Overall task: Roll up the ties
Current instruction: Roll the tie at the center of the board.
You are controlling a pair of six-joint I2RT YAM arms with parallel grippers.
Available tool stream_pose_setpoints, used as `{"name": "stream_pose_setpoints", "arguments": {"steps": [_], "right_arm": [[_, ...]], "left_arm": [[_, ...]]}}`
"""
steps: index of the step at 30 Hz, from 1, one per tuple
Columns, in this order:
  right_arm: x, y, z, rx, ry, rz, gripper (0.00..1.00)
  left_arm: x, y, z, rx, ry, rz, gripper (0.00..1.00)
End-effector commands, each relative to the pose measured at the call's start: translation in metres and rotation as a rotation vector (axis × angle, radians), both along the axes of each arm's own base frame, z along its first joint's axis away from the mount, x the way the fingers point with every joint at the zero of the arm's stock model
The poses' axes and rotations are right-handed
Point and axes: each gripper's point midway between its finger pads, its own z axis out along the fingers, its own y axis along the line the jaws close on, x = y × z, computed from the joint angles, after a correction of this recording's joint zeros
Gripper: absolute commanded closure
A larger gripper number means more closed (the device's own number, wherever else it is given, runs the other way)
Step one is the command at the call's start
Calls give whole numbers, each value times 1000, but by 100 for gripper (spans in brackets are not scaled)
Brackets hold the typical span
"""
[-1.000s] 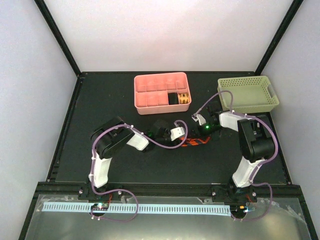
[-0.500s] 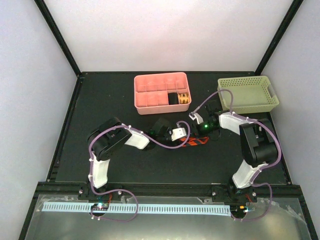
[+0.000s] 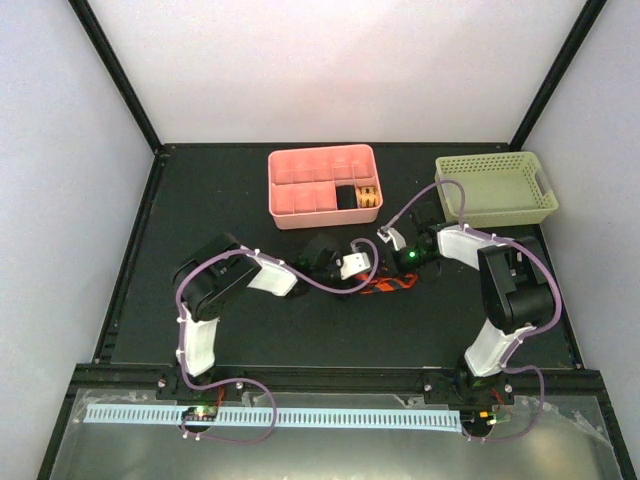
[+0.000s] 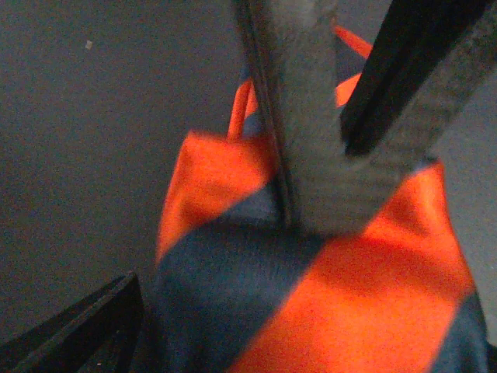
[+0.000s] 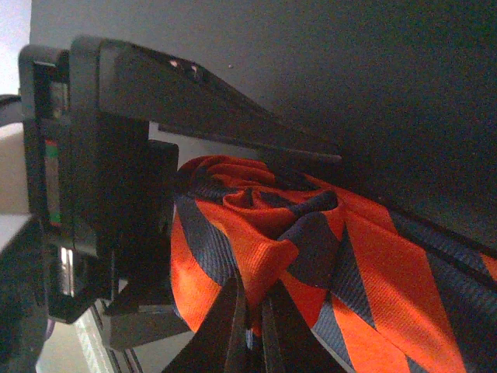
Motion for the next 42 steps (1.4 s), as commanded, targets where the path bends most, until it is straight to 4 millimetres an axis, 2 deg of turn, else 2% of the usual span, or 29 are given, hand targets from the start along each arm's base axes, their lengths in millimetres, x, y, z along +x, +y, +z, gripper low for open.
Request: {"name": "stream_pose_setpoints", "arguments": {"steps": [1, 5, 8, 11, 13, 15, 20, 25, 30, 38, 42], "right_arm": [[-15, -24, -35, -181, 63, -24, 98], [-17, -22, -45, -177, 84, -28, 98], [-11, -7, -49, -149, 46, -2, 98], [0, 20, -45, -90, 58, 30, 98], [12, 35, -38, -74, 21, 52, 98], [16, 39, -34, -80, 2, 68, 98], [-6, 23, -45, -160, 65, 108, 98], [-24, 7, -54, -220, 120, 104, 98], [-13, 11, -45, -194, 92, 90, 98], [-11, 12, -44, -194, 84, 98, 98], [-14, 3, -55, -254, 97, 96, 98]], "left_arm": [[-11, 24, 7, -48, 66, 4, 14], [-7, 36, 49, -189, -30, 24, 5], [2, 48, 62, -242, -22, 76, 4], [10, 61, 68, -296, -6, 120, 4], [14, 69, 67, -312, 16, 146, 3], [14, 75, 64, -318, 38, 152, 3], [1, 84, 61, -337, 0, 126, 1], [-11, 75, 53, -320, 27, 63, 1], [-33, 54, 36, -230, -6, -18, 1], [-22, 49, 2, -83, 29, 44, 1], [-14, 49, -9, -45, 36, 78, 1]]}}
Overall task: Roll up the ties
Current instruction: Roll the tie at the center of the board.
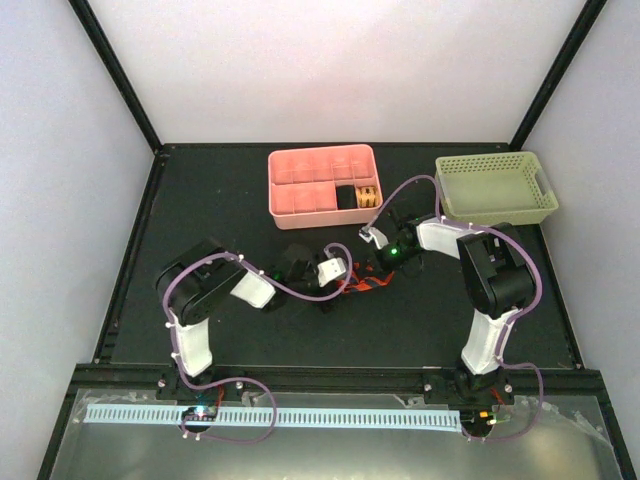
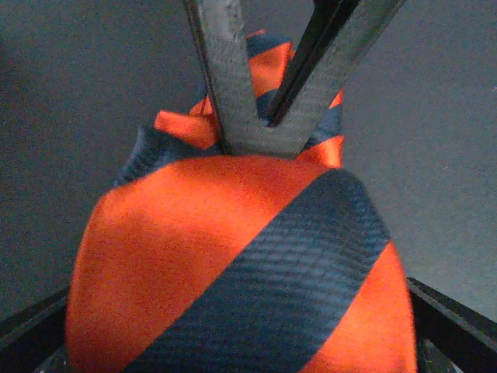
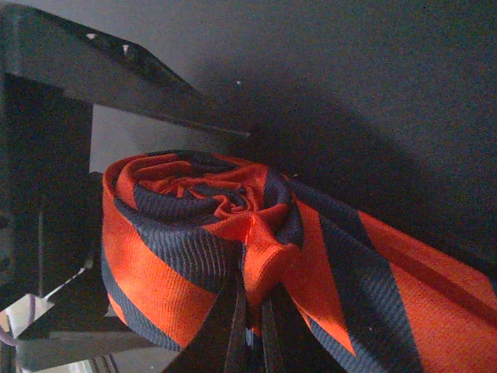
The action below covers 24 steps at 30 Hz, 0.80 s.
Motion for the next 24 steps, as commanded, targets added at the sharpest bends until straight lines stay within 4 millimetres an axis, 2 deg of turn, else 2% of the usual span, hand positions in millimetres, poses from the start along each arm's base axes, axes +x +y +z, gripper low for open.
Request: {"name": "stream_pose_setpoints", "arguments": {"steps": [1, 4, 6, 9, 13, 16, 18, 22, 23, 24], "right_arm": [[-22, -31, -42, -221, 78, 4, 98], [-21, -37, -48, -263, 87, 0, 98], [-20, -40, -51, -289, 86, -4, 98], [-18, -39, -48, -285, 79, -5, 98], [-19, -36, -39, -260, 74, 2, 98], [-21, -33, -29, -235, 84, 8, 99], [-26, -32, -26, -223, 89, 9, 98], [-35, -41, -38, -264, 102, 26, 98], [-35, -44, -44, -285, 104, 21, 98], [-33, -46, -49, -302, 102, 16, 98]], "left_arm": [[9, 0, -14, 66, -6, 26, 1], [9, -6, -13, 54, -7, -1, 1], [7, -12, -14, 40, -1, -35, 5], [5, -20, -17, 40, 9, -78, 15], [9, -18, -24, 79, 10, -57, 29], [12, -15, -28, 104, 33, -27, 46], [11, -14, -29, 108, 36, -26, 53], [11, -14, -30, 106, 34, -32, 53], [10, -15, -28, 96, 35, -35, 48], [9, -16, -23, 76, 32, -40, 38]]}}
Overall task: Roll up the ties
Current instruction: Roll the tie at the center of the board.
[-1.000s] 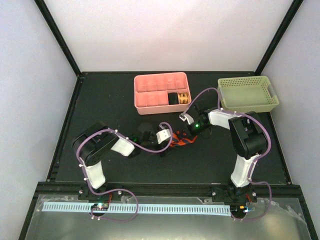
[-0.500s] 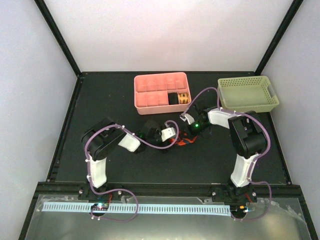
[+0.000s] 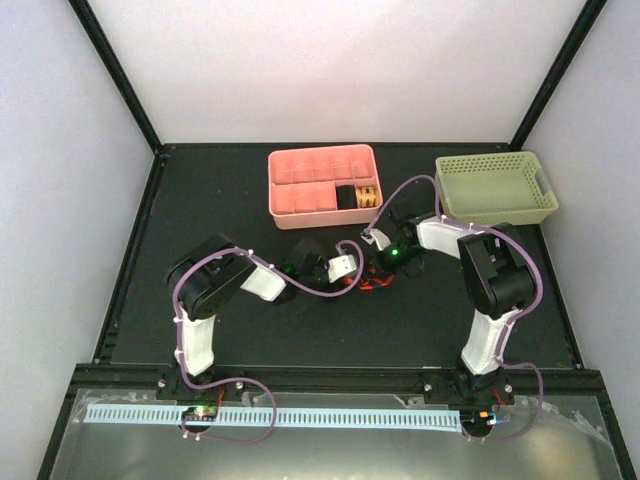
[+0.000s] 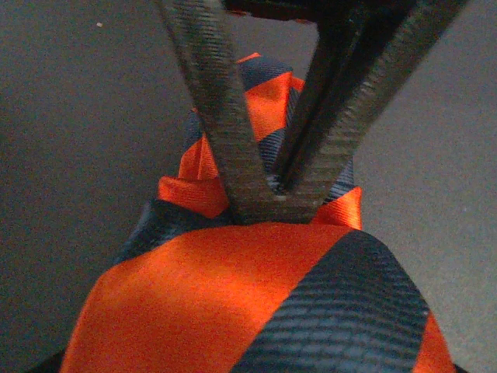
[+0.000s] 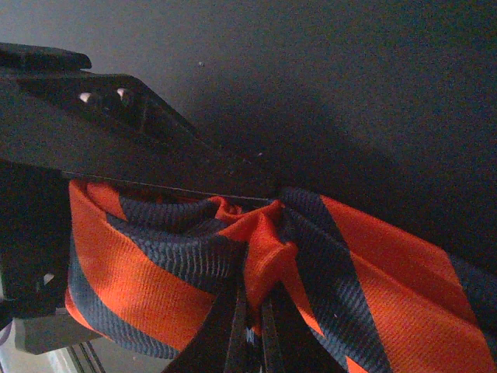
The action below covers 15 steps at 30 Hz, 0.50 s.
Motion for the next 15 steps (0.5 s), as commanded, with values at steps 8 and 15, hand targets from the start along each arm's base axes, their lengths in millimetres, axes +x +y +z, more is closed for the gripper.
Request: {"name": "stream_pose_setpoints", "arguments": {"steps": [8, 15], "right_arm": [[-24, -40, -67, -283, 128, -20, 98], [-14, -49, -77, -355, 113, -40, 98]], "left_arm": [[-22, 6, 28, -166, 11, -58, 12], [-12, -4, 30, -245, 17, -52, 12]]}}
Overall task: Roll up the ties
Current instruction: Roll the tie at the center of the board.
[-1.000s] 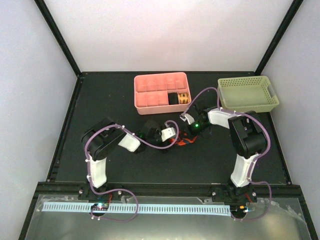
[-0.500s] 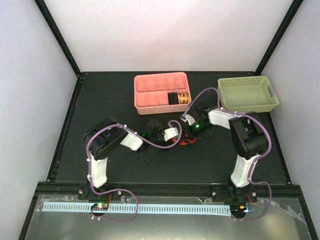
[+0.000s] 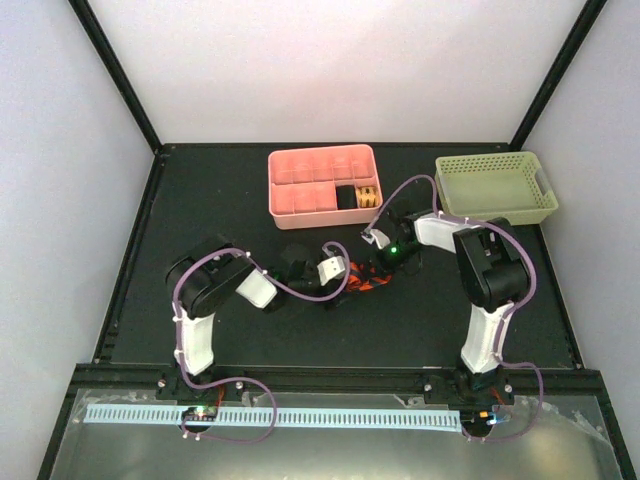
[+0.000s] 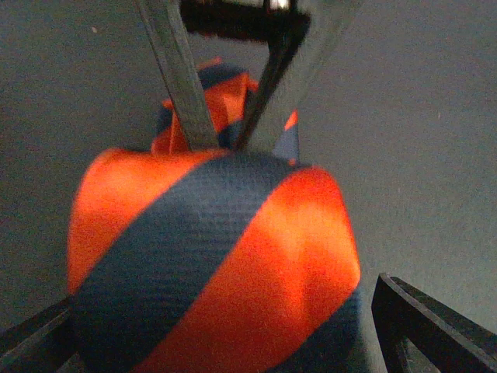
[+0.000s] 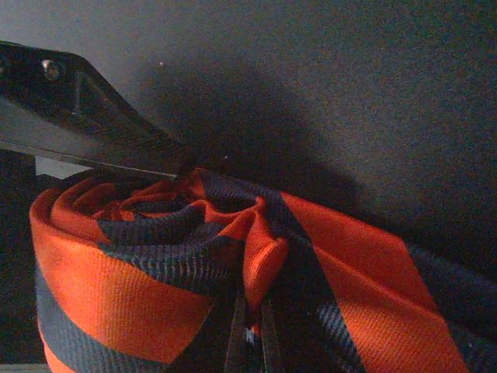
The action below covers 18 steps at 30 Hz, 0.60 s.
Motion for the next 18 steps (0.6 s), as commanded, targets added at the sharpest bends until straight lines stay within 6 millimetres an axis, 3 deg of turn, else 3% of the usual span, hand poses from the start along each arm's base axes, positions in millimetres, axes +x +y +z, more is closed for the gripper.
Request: {"name": "stream_pose_setpoints", "arguments": {"steps": [1, 4, 8, 13, 15, 18], "right_arm": [[-17, -47, -67, -334, 59, -7, 98], [-15, -45, -66, -327, 50, -11, 98], [-15, -39, -61, -283, 48, -6, 98], [-9, -23, -40, -175, 18, -7, 91], [-6, -19, -29, -146, -3, 0, 81], [4, -19, -6, -93, -43, -6, 54]], "left_arm": [[6, -17, 17, -121, -3, -32, 12], [11, -23, 14, -134, 19, -30, 20], [14, -25, 9, -123, -3, -18, 37], [15, -18, 0, -3, -59, 23, 55], [12, -13, -8, 84, -69, 17, 58], [6, -3, -26, 235, -20, 23, 59]]}}
